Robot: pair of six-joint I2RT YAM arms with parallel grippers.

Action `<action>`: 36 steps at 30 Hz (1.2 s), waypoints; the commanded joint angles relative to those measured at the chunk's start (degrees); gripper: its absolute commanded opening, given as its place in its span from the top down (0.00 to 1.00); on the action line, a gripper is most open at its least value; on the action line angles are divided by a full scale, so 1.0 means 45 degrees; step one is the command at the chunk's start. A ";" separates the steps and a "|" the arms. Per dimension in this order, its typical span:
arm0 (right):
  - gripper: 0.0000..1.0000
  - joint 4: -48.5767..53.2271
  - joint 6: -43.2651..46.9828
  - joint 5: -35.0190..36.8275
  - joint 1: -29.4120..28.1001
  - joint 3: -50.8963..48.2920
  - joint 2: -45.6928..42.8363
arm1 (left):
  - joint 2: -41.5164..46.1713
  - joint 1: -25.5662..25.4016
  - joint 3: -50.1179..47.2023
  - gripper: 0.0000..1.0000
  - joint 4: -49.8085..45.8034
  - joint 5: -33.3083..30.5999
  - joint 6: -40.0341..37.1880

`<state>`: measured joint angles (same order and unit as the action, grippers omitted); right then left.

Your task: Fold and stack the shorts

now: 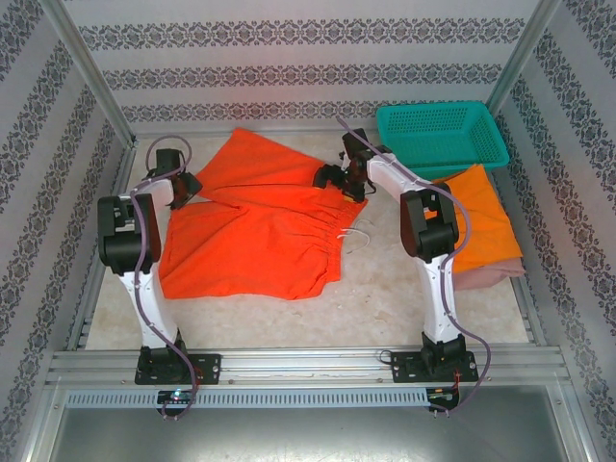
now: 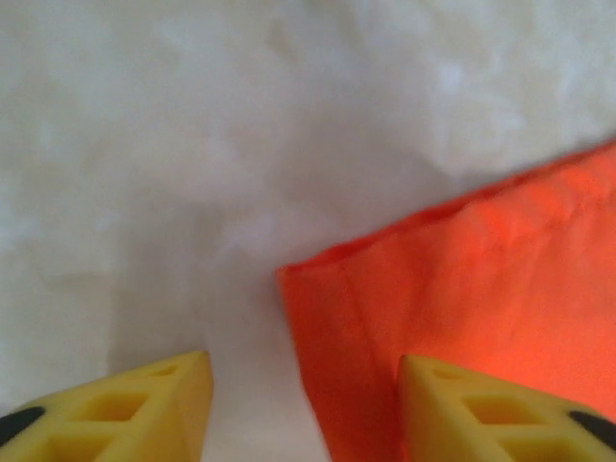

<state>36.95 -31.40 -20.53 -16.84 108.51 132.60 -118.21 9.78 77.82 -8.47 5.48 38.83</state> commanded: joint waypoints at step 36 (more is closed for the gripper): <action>0.02 0.2916 0.2012 0.0667 -0.0409 0.2217 0.1396 | 1.1502 -0.0084 -1.1766 0.00 0.2269 0.3113 0.2021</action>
<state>45.71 -24.80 -19.25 -19.44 114.37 135.57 -68.71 9.82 26.39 0.56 20.40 47.00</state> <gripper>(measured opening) 0.976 0.999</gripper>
